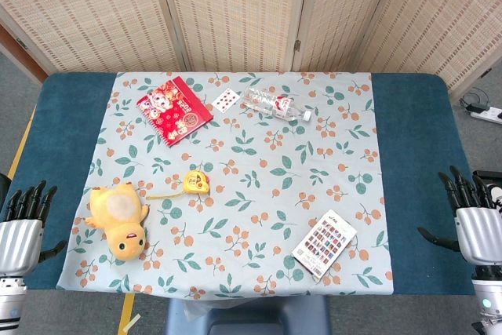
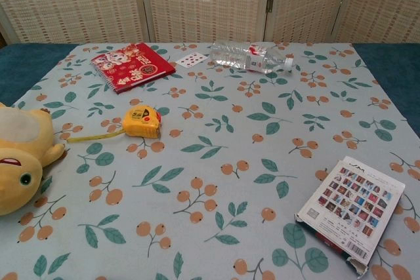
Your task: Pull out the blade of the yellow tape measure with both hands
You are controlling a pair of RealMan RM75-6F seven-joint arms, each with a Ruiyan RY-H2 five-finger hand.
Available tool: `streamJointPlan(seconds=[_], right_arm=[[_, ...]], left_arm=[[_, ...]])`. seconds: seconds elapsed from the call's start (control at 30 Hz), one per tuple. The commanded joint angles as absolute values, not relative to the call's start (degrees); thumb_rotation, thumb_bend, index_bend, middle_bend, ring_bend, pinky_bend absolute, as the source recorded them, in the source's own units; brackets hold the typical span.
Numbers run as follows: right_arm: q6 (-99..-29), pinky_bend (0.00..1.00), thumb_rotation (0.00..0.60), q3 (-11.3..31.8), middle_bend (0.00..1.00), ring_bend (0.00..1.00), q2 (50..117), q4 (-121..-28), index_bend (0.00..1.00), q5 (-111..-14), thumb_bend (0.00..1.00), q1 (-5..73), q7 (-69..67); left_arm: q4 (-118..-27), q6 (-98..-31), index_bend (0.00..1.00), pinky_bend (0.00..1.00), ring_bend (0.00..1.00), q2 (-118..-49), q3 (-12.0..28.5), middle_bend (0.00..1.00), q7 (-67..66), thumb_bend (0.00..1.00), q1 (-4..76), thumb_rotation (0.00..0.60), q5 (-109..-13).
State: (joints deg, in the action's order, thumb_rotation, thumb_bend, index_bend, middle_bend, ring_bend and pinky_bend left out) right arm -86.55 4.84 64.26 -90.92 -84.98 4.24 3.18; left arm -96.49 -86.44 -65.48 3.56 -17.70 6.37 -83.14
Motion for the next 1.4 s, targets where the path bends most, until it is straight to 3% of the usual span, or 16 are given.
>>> streamJointPlan(seconds=[0.03,0.43,0.67,1.03,1.4], right_arm=[[-86.3,0.0,0.477,4.8,0.0,0.12,64.0,-91.2,0.0,-84.7,0.11,4.1,3.1],[-85.1,0.0,0.478,4.5,0.0,0.14,62.4,-93.2,0.0,-83.7,0.11,3.8,2.7],[-84.6,0.0,0.48,4.9,0.0,0.15,60.9,-94.6,0.0,-83.0,0.11,4.0,3.0],[-83.1,0.0,0.481,5.1,0.01,0.16,59.1,-96.8,0.0,-81.7,0.11,4.4,4.4],[-83.8,0.04,0.482,5.5,0.05,0.2,59.1,-96.3,0.0,-83.3,0.11,5.1,4.4]], left_arm=[[-96.1,-86.8,0.06,0.0,0.04,-65.7,3.5,0.0,-17.5,0.13,6.2,0.6,-83.3],[-95.6,-87.2,0.06,0.0,0.04,-65.6,3.6,0.0,-16.3,0.13,6.2,0.6,-84.5],[-95.8,-83.6,0.06,0.0,0.04,-64.6,5.2,0.0,-15.6,0.13,9.8,0.6,-85.8],[-94.9,-68.4,0.1,0.0,0.05,-65.2,9.4,0.02,-10.2,0.13,22.0,0.6,-84.0],[-85.3,-50.5,0.1,0.0,0.07,-75.3,12.2,0.04,-12.2,0.13,35.4,0.6,-74.0]])
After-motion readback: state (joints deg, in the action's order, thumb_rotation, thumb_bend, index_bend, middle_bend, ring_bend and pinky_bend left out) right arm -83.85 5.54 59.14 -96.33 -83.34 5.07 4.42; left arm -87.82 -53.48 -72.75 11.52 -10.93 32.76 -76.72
